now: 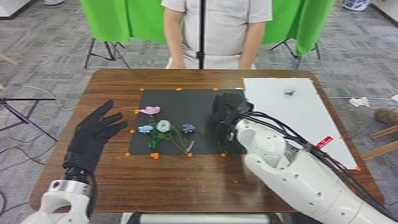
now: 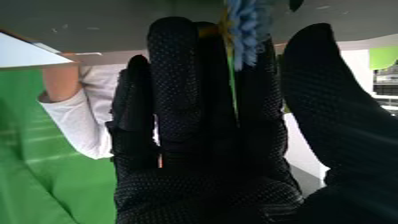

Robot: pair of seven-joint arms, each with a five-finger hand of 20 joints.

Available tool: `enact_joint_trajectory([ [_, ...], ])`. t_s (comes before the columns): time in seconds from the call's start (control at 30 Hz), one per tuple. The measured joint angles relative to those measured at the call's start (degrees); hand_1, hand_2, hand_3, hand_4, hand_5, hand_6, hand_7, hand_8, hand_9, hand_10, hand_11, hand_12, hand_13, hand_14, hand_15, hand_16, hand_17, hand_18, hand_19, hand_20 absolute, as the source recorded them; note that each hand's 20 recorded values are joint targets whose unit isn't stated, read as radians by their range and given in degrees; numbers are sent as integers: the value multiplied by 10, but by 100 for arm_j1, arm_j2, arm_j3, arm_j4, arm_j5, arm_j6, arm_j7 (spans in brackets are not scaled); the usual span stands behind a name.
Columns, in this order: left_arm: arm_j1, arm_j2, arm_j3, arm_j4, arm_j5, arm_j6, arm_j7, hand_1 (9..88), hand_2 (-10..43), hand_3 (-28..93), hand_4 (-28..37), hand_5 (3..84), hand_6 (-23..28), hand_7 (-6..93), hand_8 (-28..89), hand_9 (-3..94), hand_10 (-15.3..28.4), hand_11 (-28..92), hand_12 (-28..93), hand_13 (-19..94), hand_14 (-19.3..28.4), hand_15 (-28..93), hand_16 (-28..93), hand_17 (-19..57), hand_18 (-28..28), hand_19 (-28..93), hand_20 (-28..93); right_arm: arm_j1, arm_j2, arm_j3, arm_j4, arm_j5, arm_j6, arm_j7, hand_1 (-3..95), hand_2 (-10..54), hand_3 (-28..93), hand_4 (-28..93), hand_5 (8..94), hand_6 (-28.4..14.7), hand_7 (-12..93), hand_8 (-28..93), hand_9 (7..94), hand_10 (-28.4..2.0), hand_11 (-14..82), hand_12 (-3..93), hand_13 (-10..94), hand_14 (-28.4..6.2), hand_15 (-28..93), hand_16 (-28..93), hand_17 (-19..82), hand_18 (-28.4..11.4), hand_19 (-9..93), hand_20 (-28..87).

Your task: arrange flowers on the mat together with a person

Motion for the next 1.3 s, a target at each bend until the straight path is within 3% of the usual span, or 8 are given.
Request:
enact_joint_trajectory([
  [0.43, 51, 25, 11, -9, -15, 36, 138, 254, 40, 806, -248, 350, 52, 116, -90, 368, 178, 225, 94, 282, 268, 470, -74, -85, 255, 496, 170, 99, 86, -27, -120, 0, 21, -115, 370, -95, 746, -283, 653, 34, 158, -130, 623, -116, 171, 151, 626, -100, 605, 151, 286, -186, 814, 321],
  [0.57, 90, 30, 15, -21, -22, 83, 212, 253, 40, 806, -250, 350, 51, 116, -90, 368, 177, 225, 94, 282, 267, 469, -74, -85, 256, 496, 169, 44, 137, 181, -403, 467, 75, -138, 324, -79, 736, -268, 624, 16, 151, -127, 606, -123, 166, 149, 598, -120, 557, 131, 282, -187, 753, 277],
  [0.9, 156, 7, 7, -45, -6, 112, 235, 242, 44, 798, -259, 352, 50, 115, -91, 364, 176, 218, 92, 278, 261, 452, -73, -87, 256, 489, 165, -1288, 174, 2541, -2160, 3257, 231, -331, 243, 17, 743, -265, 579, -3, 140, -119, 580, -138, 170, 147, 543, -150, 509, 110, 221, -201, 689, 207],
  [1.1, 159, -4, 12, -44, -7, 129, 231, 239, 46, 799, -268, 359, 50, 109, -90, 349, 165, 200, 90, 262, 248, 424, -69, -91, 254, 475, 156, -2485, 276, 3739, -2583, 4889, 1159, -992, 210, 70, 749, -278, 522, 1, 138, -122, 523, -143, 141, 135, 447, -171, 448, 88, 147, -184, 625, 184],
  [1.2, 158, -4, 39, -44, -5, 136, 225, 239, 47, 797, -270, 354, 48, 106, -89, 344, 162, 195, 89, 260, 246, 417, -65, -92, 253, 470, 154, -3136, 275, 4410, -2734, 5722, 933, -1118, 195, 76, 760, -282, 453, 17, 136, -121, 471, -134, 108, 130, 386, -177, 371, 89, 105, -188, 573, 177],
  [1.3, 158, -2, 48, -45, 6, 158, 224, 239, 48, 797, -271, 351, 49, 106, -88, 348, 166, 198, 92, 262, 247, 416, -60, -92, 252, 470, 154, -3765, 246, 5052, -2884, 6506, 284, -1127, 200, 65, 761, -282, 391, 27, 131, -122, 436, -119, 82, 131, 360, -174, 328, 99, 86, -187, 543, 174],
])
